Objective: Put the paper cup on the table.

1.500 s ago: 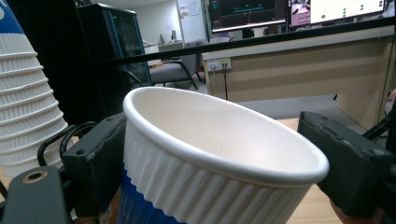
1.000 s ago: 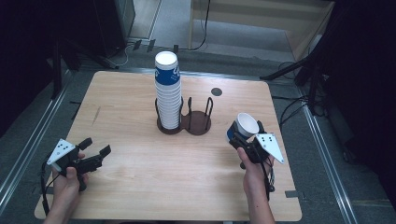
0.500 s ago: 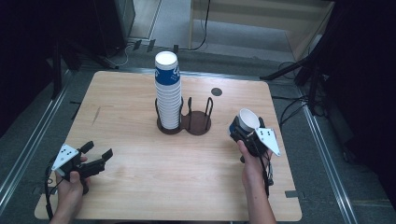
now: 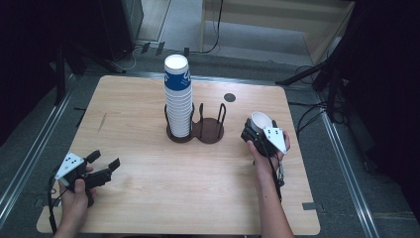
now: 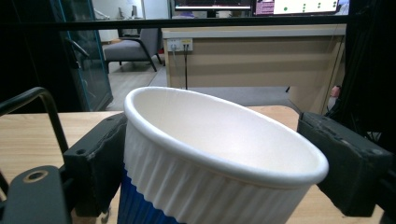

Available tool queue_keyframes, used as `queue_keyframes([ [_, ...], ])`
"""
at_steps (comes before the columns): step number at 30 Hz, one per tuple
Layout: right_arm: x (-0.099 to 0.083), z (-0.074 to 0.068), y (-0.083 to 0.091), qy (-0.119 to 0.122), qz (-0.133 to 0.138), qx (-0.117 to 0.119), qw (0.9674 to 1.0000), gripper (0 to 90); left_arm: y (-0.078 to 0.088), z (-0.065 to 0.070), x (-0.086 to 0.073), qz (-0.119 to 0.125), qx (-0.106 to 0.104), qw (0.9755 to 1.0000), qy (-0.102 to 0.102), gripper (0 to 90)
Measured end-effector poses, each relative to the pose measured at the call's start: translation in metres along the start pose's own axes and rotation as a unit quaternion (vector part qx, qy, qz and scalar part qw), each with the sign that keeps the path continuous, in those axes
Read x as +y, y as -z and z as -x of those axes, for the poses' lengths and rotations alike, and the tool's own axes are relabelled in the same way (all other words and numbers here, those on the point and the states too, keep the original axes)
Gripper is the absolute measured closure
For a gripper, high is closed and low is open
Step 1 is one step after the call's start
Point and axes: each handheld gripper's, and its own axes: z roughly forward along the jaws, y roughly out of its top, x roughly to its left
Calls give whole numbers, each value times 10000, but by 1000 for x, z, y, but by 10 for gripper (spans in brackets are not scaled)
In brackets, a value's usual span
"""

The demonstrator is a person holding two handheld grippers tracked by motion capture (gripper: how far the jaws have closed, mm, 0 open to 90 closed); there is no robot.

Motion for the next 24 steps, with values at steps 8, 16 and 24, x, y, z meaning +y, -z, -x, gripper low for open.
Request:
queue_keyframes([
  [8,0,-1,-16,84,-33,-226,9997,125,0,-1,0,-3,-61,10000,35,148],
  [16,-6,4,-29,390,16,-472,9981,124,-1,-3,1,-43,-120,9999,105,154],
  [24,-15,9,-38,510,-142,-577,9969,124,-1,-3,1,-73,-128,9998,136,154],
])
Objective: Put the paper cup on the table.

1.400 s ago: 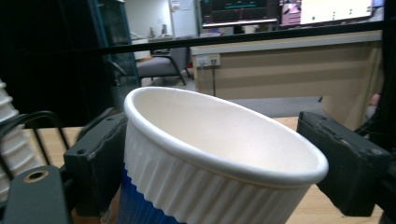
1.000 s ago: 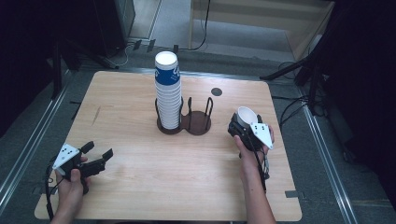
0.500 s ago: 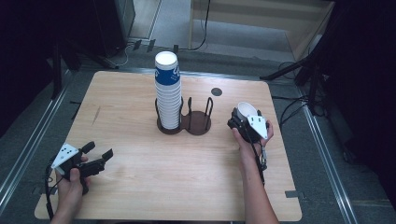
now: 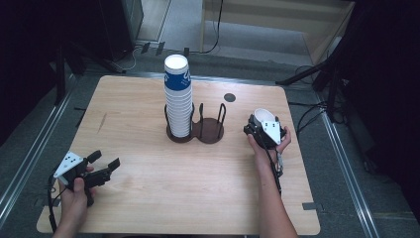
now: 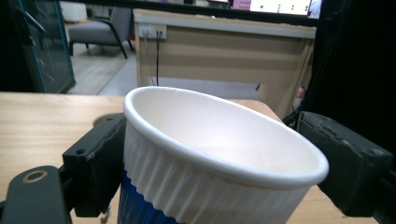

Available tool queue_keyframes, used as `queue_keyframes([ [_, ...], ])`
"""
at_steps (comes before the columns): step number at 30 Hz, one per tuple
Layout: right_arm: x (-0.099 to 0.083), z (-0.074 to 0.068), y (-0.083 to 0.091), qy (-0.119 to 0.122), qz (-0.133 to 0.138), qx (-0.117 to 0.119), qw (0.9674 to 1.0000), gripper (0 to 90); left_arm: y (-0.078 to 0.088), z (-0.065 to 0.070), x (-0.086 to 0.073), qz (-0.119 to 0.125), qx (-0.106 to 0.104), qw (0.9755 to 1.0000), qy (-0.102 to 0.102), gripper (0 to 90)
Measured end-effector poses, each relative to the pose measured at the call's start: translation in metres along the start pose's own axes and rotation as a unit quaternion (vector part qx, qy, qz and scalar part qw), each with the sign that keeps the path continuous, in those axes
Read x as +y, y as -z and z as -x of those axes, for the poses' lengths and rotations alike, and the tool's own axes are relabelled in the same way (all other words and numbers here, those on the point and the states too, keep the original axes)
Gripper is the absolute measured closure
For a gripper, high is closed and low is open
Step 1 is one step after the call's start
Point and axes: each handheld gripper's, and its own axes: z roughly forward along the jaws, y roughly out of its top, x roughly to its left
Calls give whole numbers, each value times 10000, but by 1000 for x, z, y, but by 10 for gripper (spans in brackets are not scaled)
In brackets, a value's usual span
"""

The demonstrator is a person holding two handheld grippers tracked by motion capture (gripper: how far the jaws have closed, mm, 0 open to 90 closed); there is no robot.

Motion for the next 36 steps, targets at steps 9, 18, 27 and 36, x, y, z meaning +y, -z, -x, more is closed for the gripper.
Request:
queue_keyframes([
  [9,-7,1,-8,-92,-261,-51,9996,121,0,-2,0,-18,-23,10000,49,154],
  [18,-4,3,-6,-389,-657,108,9970,86,-1,-1,0,-31,-36,10000,30,154],
  [27,-7,6,-1,-525,-1056,324,9925,0,-1,-2,1,-53,-49,10000,53,154],
  [36,5,12,14,-503,-949,429,9933,0,-1,-2,1,-76,-57,9999,42,156],
])
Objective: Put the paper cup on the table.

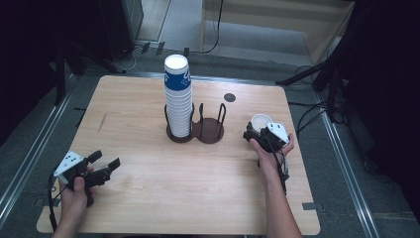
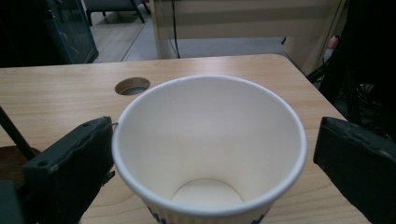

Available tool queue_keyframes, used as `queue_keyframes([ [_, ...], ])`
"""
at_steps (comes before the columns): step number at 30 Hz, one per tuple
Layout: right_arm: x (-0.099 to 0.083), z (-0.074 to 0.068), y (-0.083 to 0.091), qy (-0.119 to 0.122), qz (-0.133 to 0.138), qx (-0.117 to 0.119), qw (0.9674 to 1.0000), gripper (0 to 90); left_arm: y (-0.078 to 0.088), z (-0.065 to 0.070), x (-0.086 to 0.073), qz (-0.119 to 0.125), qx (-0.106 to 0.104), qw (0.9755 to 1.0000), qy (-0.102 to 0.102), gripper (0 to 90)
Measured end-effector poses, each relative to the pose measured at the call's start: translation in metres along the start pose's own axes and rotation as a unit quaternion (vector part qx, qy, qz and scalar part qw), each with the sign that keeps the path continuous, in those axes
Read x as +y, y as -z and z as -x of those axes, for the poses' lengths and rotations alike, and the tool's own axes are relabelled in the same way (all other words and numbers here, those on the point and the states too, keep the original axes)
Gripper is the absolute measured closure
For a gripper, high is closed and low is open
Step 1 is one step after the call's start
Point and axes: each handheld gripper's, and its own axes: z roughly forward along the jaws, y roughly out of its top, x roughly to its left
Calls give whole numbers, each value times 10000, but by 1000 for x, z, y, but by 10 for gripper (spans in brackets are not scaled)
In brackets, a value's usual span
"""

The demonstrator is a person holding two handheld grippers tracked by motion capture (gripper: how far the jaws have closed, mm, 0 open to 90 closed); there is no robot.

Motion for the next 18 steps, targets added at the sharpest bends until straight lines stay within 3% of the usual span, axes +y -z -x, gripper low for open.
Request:
queue_keyframes([
  [18,0,4,48,-157,222,291,9992,0,0,0,0,-9,-9,10000,5,156],
])
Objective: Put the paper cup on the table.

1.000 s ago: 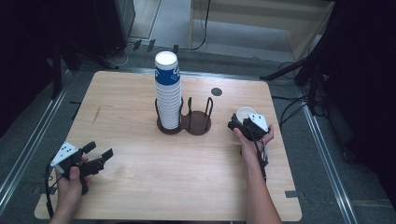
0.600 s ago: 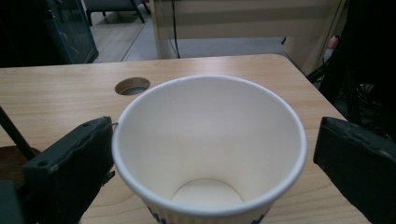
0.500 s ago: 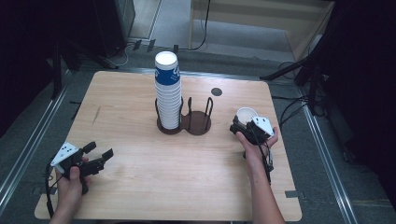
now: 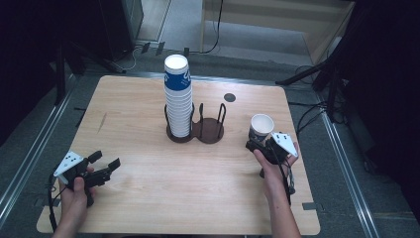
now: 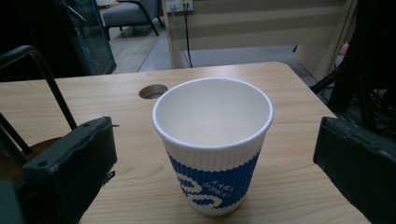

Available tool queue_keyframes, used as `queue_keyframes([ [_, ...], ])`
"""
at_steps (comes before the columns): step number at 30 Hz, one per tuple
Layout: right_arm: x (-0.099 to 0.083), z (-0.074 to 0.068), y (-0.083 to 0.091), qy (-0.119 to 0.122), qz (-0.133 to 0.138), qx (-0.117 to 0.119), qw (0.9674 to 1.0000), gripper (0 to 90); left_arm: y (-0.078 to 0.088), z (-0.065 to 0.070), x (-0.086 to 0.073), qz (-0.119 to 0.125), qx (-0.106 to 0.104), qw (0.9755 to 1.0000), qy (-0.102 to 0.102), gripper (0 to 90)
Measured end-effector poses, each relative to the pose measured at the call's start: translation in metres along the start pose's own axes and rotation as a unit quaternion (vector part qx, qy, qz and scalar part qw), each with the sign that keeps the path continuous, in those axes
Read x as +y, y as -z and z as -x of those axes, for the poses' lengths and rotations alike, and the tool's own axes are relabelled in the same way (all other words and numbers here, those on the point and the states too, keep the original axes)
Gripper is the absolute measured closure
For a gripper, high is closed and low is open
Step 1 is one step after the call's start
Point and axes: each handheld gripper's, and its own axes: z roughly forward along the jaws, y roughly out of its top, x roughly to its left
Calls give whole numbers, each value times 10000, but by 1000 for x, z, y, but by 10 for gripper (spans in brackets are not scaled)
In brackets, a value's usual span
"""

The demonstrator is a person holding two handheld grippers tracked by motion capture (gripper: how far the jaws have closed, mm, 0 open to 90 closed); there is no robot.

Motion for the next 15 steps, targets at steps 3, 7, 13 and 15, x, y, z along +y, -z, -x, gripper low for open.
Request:
queue_keyframes([
  [3,-1,2,7,-38,13,17,10000,0,0,0,0,-1,-3,10000,-1,156],
  [7,-3,6,17,-72,56,12,10000,0,0,0,0,2,-5,10000,-1,156],
  [13,-10,12,29,-63,60,-13,10000,0,0,0,0,3,-1,10000,-4,156],
  [15,-12,15,33,-58,51,-24,10000,0,0,0,0,4,0,10000,-1,156],
])
